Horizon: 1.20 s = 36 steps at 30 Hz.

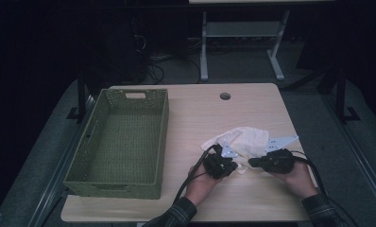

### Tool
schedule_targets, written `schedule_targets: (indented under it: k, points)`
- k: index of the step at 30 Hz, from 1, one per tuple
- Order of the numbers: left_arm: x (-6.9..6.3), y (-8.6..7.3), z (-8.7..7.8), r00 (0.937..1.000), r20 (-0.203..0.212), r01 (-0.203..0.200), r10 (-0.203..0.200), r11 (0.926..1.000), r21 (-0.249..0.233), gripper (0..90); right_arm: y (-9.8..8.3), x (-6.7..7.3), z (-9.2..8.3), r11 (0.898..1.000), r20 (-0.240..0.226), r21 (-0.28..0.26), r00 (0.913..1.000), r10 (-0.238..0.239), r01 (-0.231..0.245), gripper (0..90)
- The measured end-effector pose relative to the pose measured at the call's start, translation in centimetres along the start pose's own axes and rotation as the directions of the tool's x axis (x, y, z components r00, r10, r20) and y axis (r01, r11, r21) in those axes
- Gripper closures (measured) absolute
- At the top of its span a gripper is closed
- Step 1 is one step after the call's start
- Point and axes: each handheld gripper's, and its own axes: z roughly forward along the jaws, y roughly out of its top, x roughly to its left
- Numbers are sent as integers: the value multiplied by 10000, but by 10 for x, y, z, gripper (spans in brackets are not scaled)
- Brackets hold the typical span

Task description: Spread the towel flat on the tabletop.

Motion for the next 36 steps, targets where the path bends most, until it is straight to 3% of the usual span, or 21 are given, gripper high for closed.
schedule_targets:
  k: [5,10,14,20,22,27,30,31,36]
  points:
    - [19,-4,-22,9983,-413,405,-419,9986,-346,873,-3,-7,-14,9993,275,-344,9995,138,-128,873]
    - [35,-9,-35,9913,-675,1082,-1134,9912,-766,874,-7,-18,-26,9975,614,-554,9970,466,-432,876]
    - [43,-12,-38,9889,-830,1171,-1230,9905,-727,874,-13,-29,-33,9959,790,-663,9946,666,-615,877]
    - [46,-15,-29,9868,-1068,1186,-1221,9922,-383,874,-18,-40,-30,9937,672,-544,9925,1020,-985,877]
    - [50,-16,-19,9851,-1283,1148,-1149,9934,-80,874,-20,-46,-16,9935,734,-196,9909,1131,-1119,877]
    - [59,-20,-5,9812,-1391,1365,-1335,9906,122,869,-19,-54,-1,9912,806,268,9886,1273,-1298,876]
    - [63,-21,0,9802,-1527,1309,-1264,9912,197,866,-20,-58,3,9899,721,185,9877,1390,-1406,872]
    - [63,-21,1,9784,-1518,1442,-1403,9894,155,862,-20,-59,3,9894,708,154,9872,1426,-1441,867]
    - [63,-19,-8,9775,-1441,1542,-1539,9880,-95,768,-16,-55,-9,9879,1000,-241,9829,1547,-1530,733]
